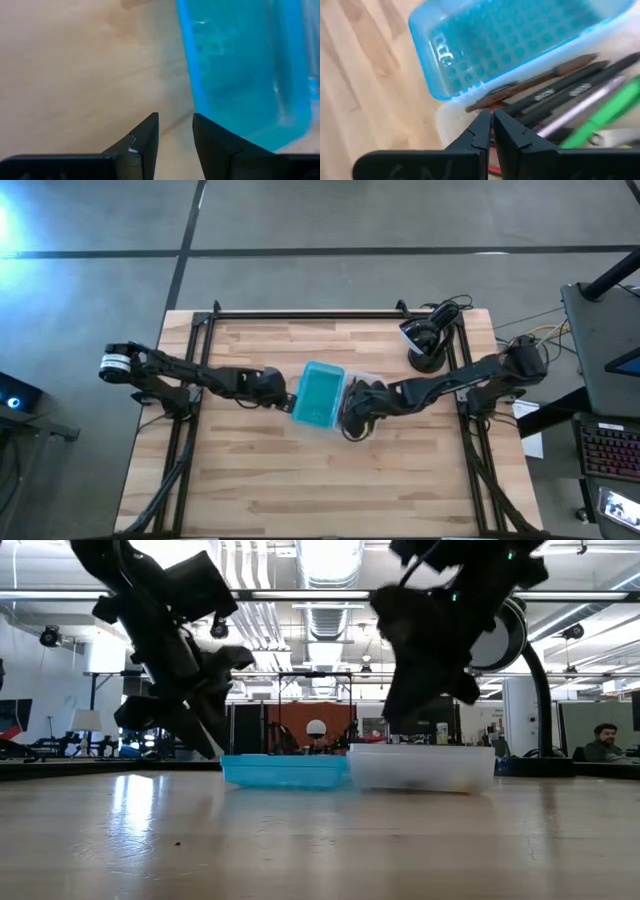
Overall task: Pick & place school supplies into a supply box
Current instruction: Close the supply box
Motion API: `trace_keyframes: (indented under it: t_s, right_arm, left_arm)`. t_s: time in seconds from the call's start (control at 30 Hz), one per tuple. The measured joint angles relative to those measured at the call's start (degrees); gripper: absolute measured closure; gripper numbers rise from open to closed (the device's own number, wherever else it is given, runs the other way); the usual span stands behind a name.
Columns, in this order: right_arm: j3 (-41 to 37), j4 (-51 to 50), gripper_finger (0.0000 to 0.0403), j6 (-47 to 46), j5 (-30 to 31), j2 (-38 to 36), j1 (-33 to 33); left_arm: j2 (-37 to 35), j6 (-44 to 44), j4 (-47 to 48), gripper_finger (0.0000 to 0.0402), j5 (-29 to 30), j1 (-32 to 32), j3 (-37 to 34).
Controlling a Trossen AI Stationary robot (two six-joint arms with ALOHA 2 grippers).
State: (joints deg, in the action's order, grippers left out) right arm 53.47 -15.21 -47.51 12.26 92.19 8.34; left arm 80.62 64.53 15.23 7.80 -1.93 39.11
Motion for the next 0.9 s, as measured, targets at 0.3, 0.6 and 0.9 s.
trace_keyframes:
  t_s: [0.3, 0.6, 0.9]
  right_arm:
    - [-0.55, -14.53, 0.039, -1.48, 4.67, -5.23, -0.1]
    - [-0.57, -11.05, 0.039, -0.73, 2.46, 1.71, -0.17]
    - [-0.63, -11.07, 0.039, 0.31, 2.3, 4.74, -0.9]
  left_arm:
    - [2.01, 0.66, -11.82, 0.0298, 2.21, -1.57, -7.61]
    - [9.72, -2.21, -18.56, 0.0298, -0.56, -2.41, -7.28]
    - [15.12, -9.95, -17.58, 0.0298, -2.29, -2.5, 0.21]
